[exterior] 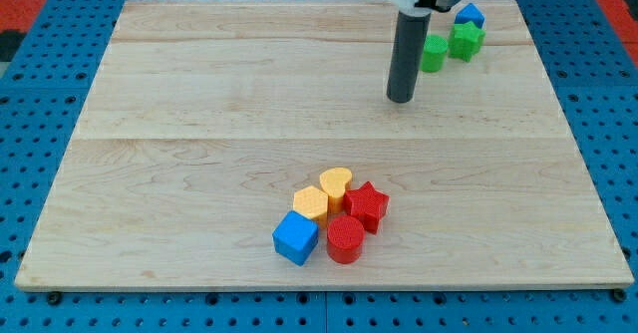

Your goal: Move robot arm right diagonally towards red star

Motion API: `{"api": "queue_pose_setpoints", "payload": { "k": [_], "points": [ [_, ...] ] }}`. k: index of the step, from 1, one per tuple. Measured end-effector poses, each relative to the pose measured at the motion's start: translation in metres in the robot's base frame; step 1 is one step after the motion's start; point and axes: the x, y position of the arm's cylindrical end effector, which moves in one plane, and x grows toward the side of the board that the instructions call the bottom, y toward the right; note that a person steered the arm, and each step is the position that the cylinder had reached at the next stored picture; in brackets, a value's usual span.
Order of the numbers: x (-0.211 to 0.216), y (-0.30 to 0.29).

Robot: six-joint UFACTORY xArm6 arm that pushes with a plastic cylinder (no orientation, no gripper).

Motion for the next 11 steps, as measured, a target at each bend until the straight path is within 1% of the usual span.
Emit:
{"api": "queue_pose_setpoints", "payload": {
  "k": [2,3,4,5,6,7,8,9,10,11],
  "points": [
    [-0.007,0.017],
    [0.009,0.04],
    [0.0,0.085],
    [-0.005,0.161],
    [-0.021,0.188],
    [-0.018,0.193],
    [0.053,0.18],
    [0.118,0.153],
    [0.117,0.116],
    [0.056,0.129]
  ]
}}
